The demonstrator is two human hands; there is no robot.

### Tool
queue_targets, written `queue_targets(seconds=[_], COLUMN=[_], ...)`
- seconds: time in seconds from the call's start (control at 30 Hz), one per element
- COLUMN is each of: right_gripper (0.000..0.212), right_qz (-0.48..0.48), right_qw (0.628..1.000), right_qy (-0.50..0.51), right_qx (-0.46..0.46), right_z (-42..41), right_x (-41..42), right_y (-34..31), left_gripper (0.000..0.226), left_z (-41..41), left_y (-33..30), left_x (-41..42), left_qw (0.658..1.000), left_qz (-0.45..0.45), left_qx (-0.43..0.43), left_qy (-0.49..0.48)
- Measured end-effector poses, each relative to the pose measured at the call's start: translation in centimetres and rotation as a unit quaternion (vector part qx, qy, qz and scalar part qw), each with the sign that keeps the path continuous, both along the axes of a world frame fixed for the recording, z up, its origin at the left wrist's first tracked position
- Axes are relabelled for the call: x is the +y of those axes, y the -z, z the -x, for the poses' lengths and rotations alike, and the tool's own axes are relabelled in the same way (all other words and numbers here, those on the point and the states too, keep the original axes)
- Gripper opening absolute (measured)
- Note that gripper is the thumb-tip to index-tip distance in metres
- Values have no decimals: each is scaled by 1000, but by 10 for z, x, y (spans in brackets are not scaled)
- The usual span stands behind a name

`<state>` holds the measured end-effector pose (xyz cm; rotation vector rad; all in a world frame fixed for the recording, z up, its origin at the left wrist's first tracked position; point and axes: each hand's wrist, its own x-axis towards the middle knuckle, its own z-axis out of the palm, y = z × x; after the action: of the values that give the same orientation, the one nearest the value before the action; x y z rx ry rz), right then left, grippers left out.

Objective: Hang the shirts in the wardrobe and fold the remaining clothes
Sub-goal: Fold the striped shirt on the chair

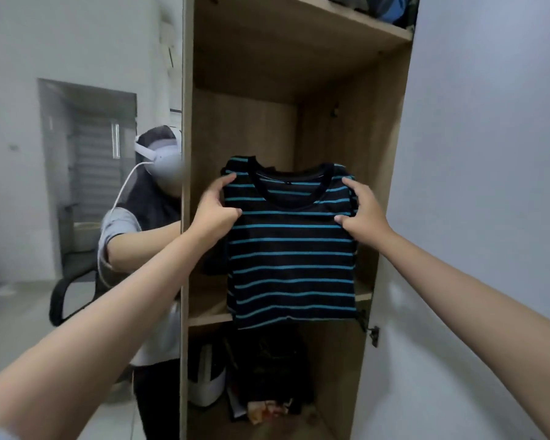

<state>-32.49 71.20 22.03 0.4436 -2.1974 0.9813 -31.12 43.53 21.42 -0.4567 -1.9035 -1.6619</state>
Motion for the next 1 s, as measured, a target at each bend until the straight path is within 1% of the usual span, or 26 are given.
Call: queue_targets(seconds=[0.13, 0.2, 0.33, 0.43, 0.5, 0.63, 0.7, 0.77, 0.83, 0.9, 0.97, 1.0], right_gripper=[77, 77, 79, 80, 82, 83, 77, 70, 66, 66, 71, 74], right_qz=[-10, -12, -12, -26, -31, -79, -119, -142, -166, -195, -220, -240], right_qw=[999, 998, 997, 994, 990, 979, 978, 976, 969, 957, 940, 929], right_qy=[-41, -58, -71, -66, -70, -65, -64, -77, -84, -87, -93, -90], right_qx=[-13, -18, -41, -89, -122, -174, -159, -149, -163, -197, -245, -268], right_z=[42, 62, 108, 139, 156, 177, 175, 166, 153, 139, 127, 123], right_x=[-5, -8, -12, -14, -16, -20, -23, -25, -28, -31, -34, -35], right_y=[-1, 2, 18, 33, 48, 79, 89, 94, 97, 102, 109, 114], left_gripper=[72, 73, 73, 74, 72, 74, 74, 68, 58, 53, 56, 60], left_z=[28, 40, 70, 94, 112, 135, 139, 143, 140, 131, 120, 114], left_y=[1, 6, 22, 37, 49, 79, 86, 91, 94, 100, 107, 110], left_x=[7, 11, 13, 16, 16, 10, 9, 8, 8, 10, 14, 16], left_qw=[996, 994, 995, 989, 988, 979, 971, 960, 935, 910, 880, 854], left_qz=[-24, -44, -40, -39, -25, 66, 90, 120, 210, 305, 389, 438], left_qx=[-42, -54, -54, -87, -114, -173, -193, -214, -236, -229, -235, -254], left_qy=[-81, -81, -80, -111, -105, -80, -104, -134, -163, -161, -136, -124])
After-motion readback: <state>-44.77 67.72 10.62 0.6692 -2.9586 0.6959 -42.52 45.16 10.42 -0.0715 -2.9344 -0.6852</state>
